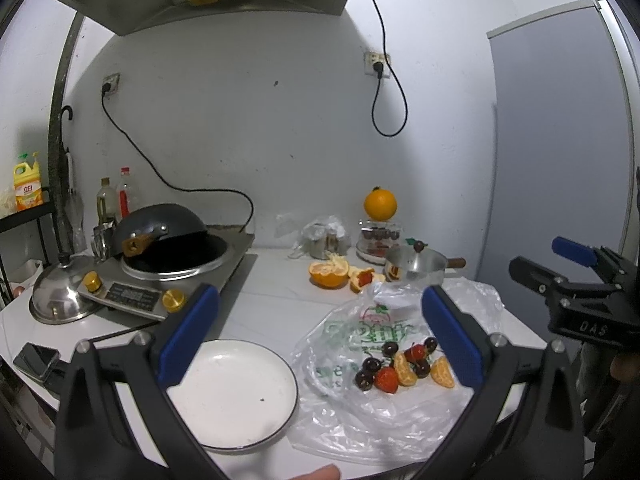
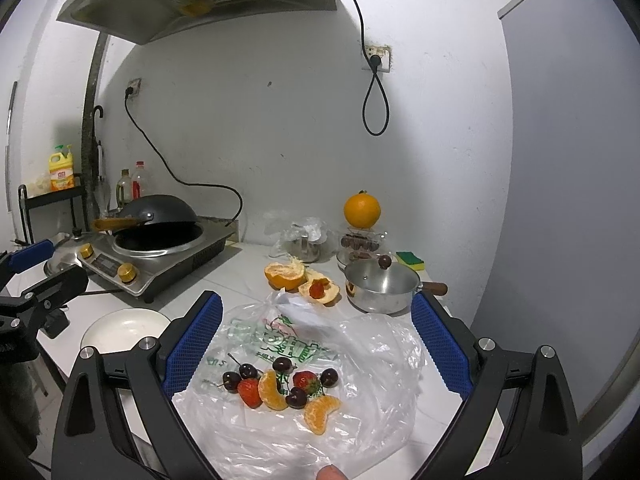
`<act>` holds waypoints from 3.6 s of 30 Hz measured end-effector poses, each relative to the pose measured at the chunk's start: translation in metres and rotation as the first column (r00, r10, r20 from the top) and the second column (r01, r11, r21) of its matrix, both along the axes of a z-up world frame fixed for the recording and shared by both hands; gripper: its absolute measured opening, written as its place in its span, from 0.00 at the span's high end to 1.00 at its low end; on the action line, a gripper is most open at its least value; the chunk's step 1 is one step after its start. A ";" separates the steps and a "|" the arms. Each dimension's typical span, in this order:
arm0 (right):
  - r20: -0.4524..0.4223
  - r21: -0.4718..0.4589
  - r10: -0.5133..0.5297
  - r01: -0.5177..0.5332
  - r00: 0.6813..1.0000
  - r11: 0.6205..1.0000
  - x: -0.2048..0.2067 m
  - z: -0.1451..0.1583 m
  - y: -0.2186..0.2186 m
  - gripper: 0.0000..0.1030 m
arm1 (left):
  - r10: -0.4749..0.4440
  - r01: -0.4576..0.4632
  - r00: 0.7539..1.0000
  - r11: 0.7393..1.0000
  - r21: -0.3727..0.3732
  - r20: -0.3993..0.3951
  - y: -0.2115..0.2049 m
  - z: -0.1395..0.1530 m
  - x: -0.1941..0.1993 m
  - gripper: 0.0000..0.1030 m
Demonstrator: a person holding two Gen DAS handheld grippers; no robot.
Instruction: Organize fruits
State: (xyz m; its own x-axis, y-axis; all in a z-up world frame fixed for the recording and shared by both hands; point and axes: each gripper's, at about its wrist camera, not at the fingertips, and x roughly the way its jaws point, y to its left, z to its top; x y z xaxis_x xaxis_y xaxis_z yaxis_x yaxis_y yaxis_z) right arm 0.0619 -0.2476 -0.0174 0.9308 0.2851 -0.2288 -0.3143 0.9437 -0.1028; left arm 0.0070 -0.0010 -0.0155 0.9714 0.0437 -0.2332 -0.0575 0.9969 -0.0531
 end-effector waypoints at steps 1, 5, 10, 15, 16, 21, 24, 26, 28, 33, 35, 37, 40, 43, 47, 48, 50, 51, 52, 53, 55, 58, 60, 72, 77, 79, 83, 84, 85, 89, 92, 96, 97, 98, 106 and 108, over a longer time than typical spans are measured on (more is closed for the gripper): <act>-0.001 0.001 -0.001 0.001 1.000 1.000 0.000 -0.001 0.000 0.06 | 0.000 0.000 1.000 1.000 0.000 -0.002 -0.001 0.000 0.001 0.01; -0.005 0.001 -0.001 0.001 1.000 1.000 0.001 0.000 -0.001 0.06 | -0.004 0.004 1.000 1.000 0.002 -0.006 -0.002 0.000 0.003 0.01; -0.011 0.001 -0.001 0.001 1.000 1.000 0.003 -0.002 -0.002 0.06 | -0.008 0.008 1.000 1.000 0.002 -0.014 -0.003 -0.001 0.007 0.01; -0.018 0.000 -0.003 0.003 1.000 1.000 0.005 -0.002 -0.003 0.06 | -0.013 0.013 1.000 1.000 0.004 -0.020 -0.004 -0.002 0.009 0.01; -0.018 0.000 -0.003 0.003 1.000 1.000 0.005 -0.002 -0.003 0.06 | -0.012 0.012 1.000 1.000 0.004 -0.020 -0.004 -0.002 0.009 0.01; -0.018 0.000 -0.003 0.003 1.000 1.000 0.005 -0.001 -0.003 0.06 | -0.012 0.012 1.000 1.000 0.004 -0.019 -0.005 -0.002 0.009 0.01; -0.018 0.000 -0.002 0.002 1.000 1.000 0.005 -0.001 -0.003 0.06 | -0.011 0.011 1.000 1.000 0.004 -0.017 -0.006 -0.002 0.009 0.01; -0.017 0.000 -0.002 0.002 1.000 1.000 0.005 -0.001 -0.003 0.06 | -0.011 0.011 1.000 1.000 0.003 -0.014 -0.006 -0.002 0.010 0.01; -0.018 0.001 -0.002 0.002 1.000 1.000 0.005 -0.001 -0.003 0.06 | -0.011 0.011 1.000 1.000 0.001 -0.013 -0.007 -0.002 0.010 0.01; -0.012 -0.001 0.001 -0.001 1.000 1.000 0.006 0.002 -0.002 0.06 | -0.010 0.010 1.000 1.000 -0.001 -0.007 -0.005 -0.001 0.009 0.01; -0.012 -0.001 0.002 -0.002 1.000 1.000 0.006 0.003 -0.001 0.06 | -0.011 0.011 1.000 1.000 0.000 -0.004 -0.004 -0.001 0.008 0.01; -0.013 -0.002 0.001 -0.001 1.000 1.000 0.007 0.003 -0.002 0.06 | -0.011 0.011 1.000 1.000 0.002 -0.002 -0.004 0.000 0.008 0.01; -0.012 -0.001 0.001 -0.001 1.000 1.000 0.006 0.002 -0.001 0.06 | -0.011 0.011 1.000 1.000 0.002 -0.002 -0.004 0.000 0.008 0.01; -0.011 -0.001 0.001 -0.001 1.000 1.000 0.006 0.002 -0.001 0.06 | -0.011 0.011 1.000 1.000 0.001 -0.002 -0.004 0.000 0.008 0.01; -0.011 -0.001 0.000 0.000 1.000 1.000 0.005 0.001 -0.001 0.06 | -0.012 0.012 1.000 1.000 0.005 -0.005 -0.005 0.001 0.009 0.01; -0.014 -0.001 0.000 0.000 1.000 1.000 0.005 0.001 0.000 0.06 | -0.012 0.013 1.000 1.000 0.006 -0.009 -0.005 0.000 0.010 0.01; -0.023 0.000 0.000 0.000 1.000 1.000 0.008 0.000 0.000 0.06 | -0.016 0.016 1.000 1.000 0.008 -0.019 -0.007 -0.002 0.014 0.01; -0.028 0.000 -0.001 0.001 1.000 1.000 0.010 -0.001 -0.001 0.06 | -0.018 0.018 0.999 1.000 0.010 -0.026 -0.008 -0.003 0.016 0.01; -0.036 -0.002 0.000 0.000 0.999 1.000 0.012 -0.004 -0.002 0.06 | -0.021 0.021 0.999 1.000 0.013 -0.037 -0.010 -0.006 0.020 0.01; -0.042 -0.005 0.000 -0.001 0.999 1.000 0.015 -0.007 -0.003 0.06 | -0.023 0.024 0.999 1.000 0.015 -0.044 -0.011 -0.008 0.022 0.01; -0.058 -0.016 0.001 -0.002 0.998 1.000 0.021 -0.013 -0.006 0.06 | -0.030 0.031 0.998 0.999 0.021 -0.063 -0.014 -0.014 0.028 0.01; -0.107 -0.023 0.008 -0.010 0.994 1.000 0.034 -0.026 -0.014 0.06 | -0.043 0.048 0.993 0.998 0.042 -0.112 -0.024 -0.029 0.038 0.01; -0.144 -0.024 0.015 -0.018 0.989 1.000 0.042 -0.036 -0.020 0.06 | -0.051 0.060 0.987 0.997 0.053 -0.152 -0.030 -0.042 0.046 0.01; -0.293 -0.026 0.107 -0.120 0.950 0.992 0.079 -0.088 -0.034 0.07 | -0.081 0.133 0.939 0.982 0.136 -0.334 -0.072 -0.093 0.091 0.01; -0.380 -0.018 0.142 -0.161 0.914 0.987 0.090 -0.112 -0.032 0.25 | -0.104 0.174 0.918 0.973 0.153 -0.383 -0.087 -0.106 0.100 0.01; -0.399 -0.012 0.158 -0.177 0.903 0.984 0.092 -0.119 -0.031 0.27 | -0.108 0.180 0.914 0.972 0.153 -0.391 -0.090 -0.108 0.101 0.01; -0.438 0.005 0.179 -0.197 0.881 0.980 0.097 -0.130 -0.028 0.39 | -0.116 0.196 0.905 0.968 0.158 -0.410 -0.094 -0.112 0.106 0.02; -0.445 0.007 0.185 -0.203 0.876 0.979 0.099 -0.133 -0.027 0.40 | -0.117 0.200 0.903 0.967 0.161 -0.414 -0.095 -0.113 0.108 0.02; -0.451 0.009 0.192 -0.210 0.872 0.978 0.099 -0.135 -0.026 0.43 | -0.118 0.201 0.902 0.966 0.161 -0.416 -0.095 -0.113 0.108 0.02; -0.468 0.019 0.221 -0.240 0.856 0.971 0.102 -0.142 -0.021 0.56 | -0.124 0.217 0.897 0.960 0.179 -0.423 -0.095 -0.115 0.112 0.02; -0.488 0.020 0.225 -0.246 0.844 0.969 0.106 -0.148 -0.017 0.58 | -0.131 0.231 0.899 0.953 0.197 -0.418 -0.093 -0.114 0.116 0.02; -0.513 0.019 0.213 -0.237 0.832 0.971 0.112 -0.155 -0.016 0.58 | -0.155 0.265 0.887 0.942 0.207 -0.434 -0.091 -0.123 0.130 0.15; -0.517 0.021 0.212 -0.235 0.830 0.972 0.113 -0.156 -0.016 0.58 | -0.156 0.267 0.886 0.942 0.205 -0.437 -0.092 -0.125 0.131 0.18; -0.520 0.022 0.212 -0.235 0.827 0.972 0.114 -0.157 -0.016 0.58 | -0.169 0.282 0.875 0.940 0.194 -0.454 -0.089 -0.131 0.138 0.22; -0.538 0.024 0.210 -0.234 0.817 0.972 0.117 -0.160 -0.016 0.58 | -0.176 0.336 0.822 0.918 0.213 -0.541 -0.076 -0.152 0.160 0.40; -0.540 0.025 0.209 -0.232 0.815 0.972 0.118 -0.160 -0.015 0.58 | -0.176 0.370 0.803 0.896 0.245 -0.570 -0.076 -0.156 0.162 0.44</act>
